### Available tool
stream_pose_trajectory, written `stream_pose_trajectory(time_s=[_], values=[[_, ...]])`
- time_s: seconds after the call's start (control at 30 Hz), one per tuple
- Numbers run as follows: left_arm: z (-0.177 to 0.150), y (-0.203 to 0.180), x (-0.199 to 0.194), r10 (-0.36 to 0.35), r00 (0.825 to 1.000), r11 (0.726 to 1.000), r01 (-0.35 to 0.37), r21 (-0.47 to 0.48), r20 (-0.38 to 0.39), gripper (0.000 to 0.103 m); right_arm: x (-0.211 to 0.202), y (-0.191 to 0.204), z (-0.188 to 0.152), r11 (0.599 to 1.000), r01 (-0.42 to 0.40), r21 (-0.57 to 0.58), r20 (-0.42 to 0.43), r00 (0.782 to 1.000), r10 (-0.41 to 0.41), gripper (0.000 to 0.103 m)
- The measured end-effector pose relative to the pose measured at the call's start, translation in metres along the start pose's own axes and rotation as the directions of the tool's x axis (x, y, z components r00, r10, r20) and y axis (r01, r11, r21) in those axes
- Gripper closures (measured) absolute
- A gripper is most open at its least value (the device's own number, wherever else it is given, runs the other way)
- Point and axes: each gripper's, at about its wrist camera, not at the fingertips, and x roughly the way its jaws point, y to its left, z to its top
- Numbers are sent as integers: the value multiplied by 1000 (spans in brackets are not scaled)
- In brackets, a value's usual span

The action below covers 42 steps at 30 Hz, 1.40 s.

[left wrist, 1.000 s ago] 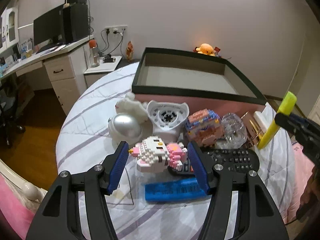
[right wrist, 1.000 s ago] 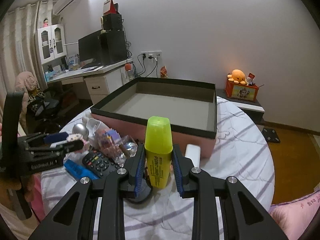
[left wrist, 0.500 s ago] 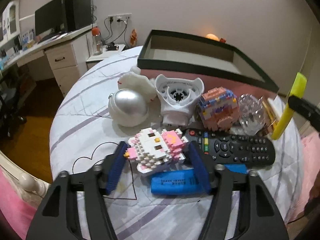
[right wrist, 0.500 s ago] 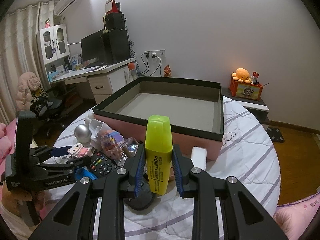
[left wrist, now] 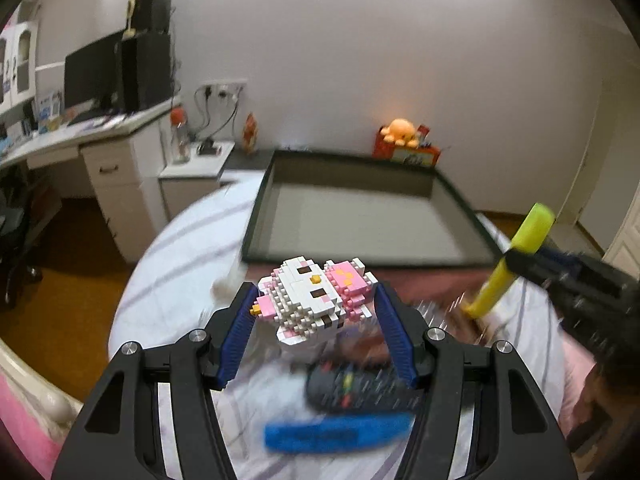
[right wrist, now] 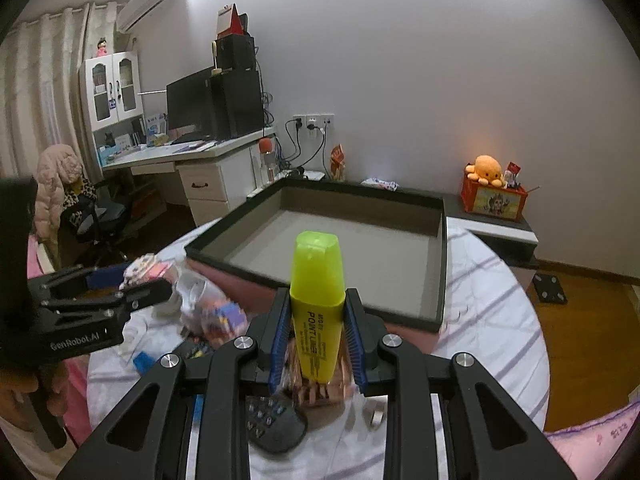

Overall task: Organize rigid objects
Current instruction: 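Grasp the pink-white block figure with the left gripper while the right gripper lifts the highlighter, then drop the block figure into the box with the left gripper while the right gripper drops the highlighter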

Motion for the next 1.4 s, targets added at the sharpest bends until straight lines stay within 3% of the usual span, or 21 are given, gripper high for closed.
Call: stream_pose_trajectory(time_s=[0.1, 0.33, 0.73, 0.8, 0.9, 0.97, 1.0, 1.13, 1.2, 1.23, 1.4], values=[[26, -12, 15, -47, 999, 999, 47, 14, 3, 42, 11, -5, 10, 1000, 3, -1, -2, 1000, -3, 76], [58, -34, 69, -53, 997, 997, 56, 51, -54, 42, 42, -22, 28, 1000, 21, 24, -9, 1000, -20, 76], [49, -31, 130, 1, 983, 999, 6, 37, -186, 41, 90, -37, 24, 999, 32, 35, -122, 992, -27, 82], [48, -29, 128, 10, 984, 1000, -6, 27, -176, 35, 75, -43, 23, 997, 34, 63, -85, 996, -29, 82], [49, -25, 117, 7, 990, 1000, -5, 13, -143, 16, 51, -53, 26, 995, 47, 89, -41, 998, -44, 81], [50, -26, 110, 23, 992, 1000, -20, 22, -124, 10, 40, -57, 26, 993, 66, 100, -35, 997, -62, 73], [50, -25, 107, 28, 992, 999, -25, 23, -122, 8, 34, -59, 25, 992, 75, 105, -32, 997, -72, 67], [45, -21, 82, 31, 995, 999, -30, 14, -90, 4, 16, -56, 15, 990, 91, 111, -31, 996, -88, 62], [40, -18, 66, 40, 997, 999, -39, 15, -71, 3, 5, -52, 7, 989, 96, 110, -26, 995, -94, 45], [36, -16, 56, 46, 997, 999, -46, 14, -56, 1, -1, -49, 3, 988, 109, 110, -21, 994, -108, 41], [15, 0, 5, 103, 994, 995, -103, -16, 19, 0, -25, -41, -11, 986, 110, 126, 3, 994, -111, 38]])
